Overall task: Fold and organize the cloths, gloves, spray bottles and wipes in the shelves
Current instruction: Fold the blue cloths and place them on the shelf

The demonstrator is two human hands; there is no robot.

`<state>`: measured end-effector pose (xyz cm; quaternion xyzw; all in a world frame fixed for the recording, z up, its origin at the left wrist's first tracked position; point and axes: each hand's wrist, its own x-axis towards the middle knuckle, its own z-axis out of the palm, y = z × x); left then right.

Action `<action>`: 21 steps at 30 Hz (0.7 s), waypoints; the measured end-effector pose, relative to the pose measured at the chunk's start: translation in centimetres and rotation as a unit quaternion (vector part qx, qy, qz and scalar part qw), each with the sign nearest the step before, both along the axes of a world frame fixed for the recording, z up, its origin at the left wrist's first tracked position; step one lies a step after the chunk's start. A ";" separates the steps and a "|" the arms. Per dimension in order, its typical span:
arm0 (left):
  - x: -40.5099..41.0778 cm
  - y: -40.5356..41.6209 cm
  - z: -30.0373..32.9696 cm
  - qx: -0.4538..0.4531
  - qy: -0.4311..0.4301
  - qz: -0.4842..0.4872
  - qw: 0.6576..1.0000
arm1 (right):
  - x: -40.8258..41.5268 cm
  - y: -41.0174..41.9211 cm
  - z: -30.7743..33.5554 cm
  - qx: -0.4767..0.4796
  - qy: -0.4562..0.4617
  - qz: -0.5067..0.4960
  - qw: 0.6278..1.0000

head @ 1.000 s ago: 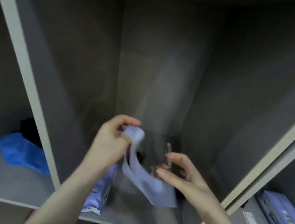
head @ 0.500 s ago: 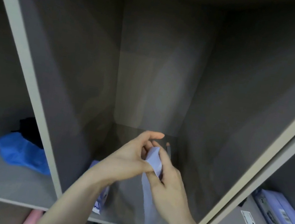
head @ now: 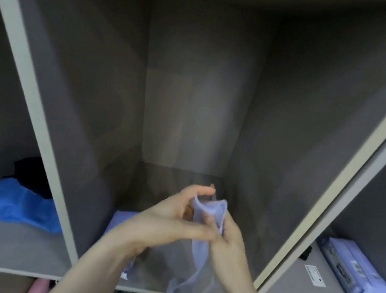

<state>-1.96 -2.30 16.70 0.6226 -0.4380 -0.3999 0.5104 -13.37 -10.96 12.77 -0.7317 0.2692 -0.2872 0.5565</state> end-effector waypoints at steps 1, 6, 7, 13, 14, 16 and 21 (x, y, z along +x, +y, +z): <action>0.0 0.3 0.0 -0.001 0.018 -0.032 0.999 | -0.3 -0.3 0.2 0.068 -0.012 0.001 0.998; -0.9 -0.3 0.2 -0.088 0.038 0.070 0.993 | -2.8 -0.6 1.0 0.121 -0.058 0.057 0.989; -1.4 -0.6 0.3 -0.099 0.039 0.086 0.991 | -3.3 -0.3 1.0 0.113 -0.061 0.065 0.990; -5.8 -2.1 -0.2 -0.135 0.023 0.052 0.989 | -7.3 1.1 2.0 0.038 -0.114 -0.053 0.991; -6.6 -2.6 -0.5 -0.138 0.015 0.052 0.989 | -8.0 1.2 2.2 0.035 -0.133 -0.097 0.986; -8.1 -3.5 -1.0 -0.145 0.006 0.058 0.988 | -9.4 0.9 2.4 0.025 -0.155 -0.162 0.974; -12.0 -6.1 -1.5 -0.139 0.033 0.045 0.989 | -13.5 -0.1 2.5 -0.027 -0.129 -0.208 0.969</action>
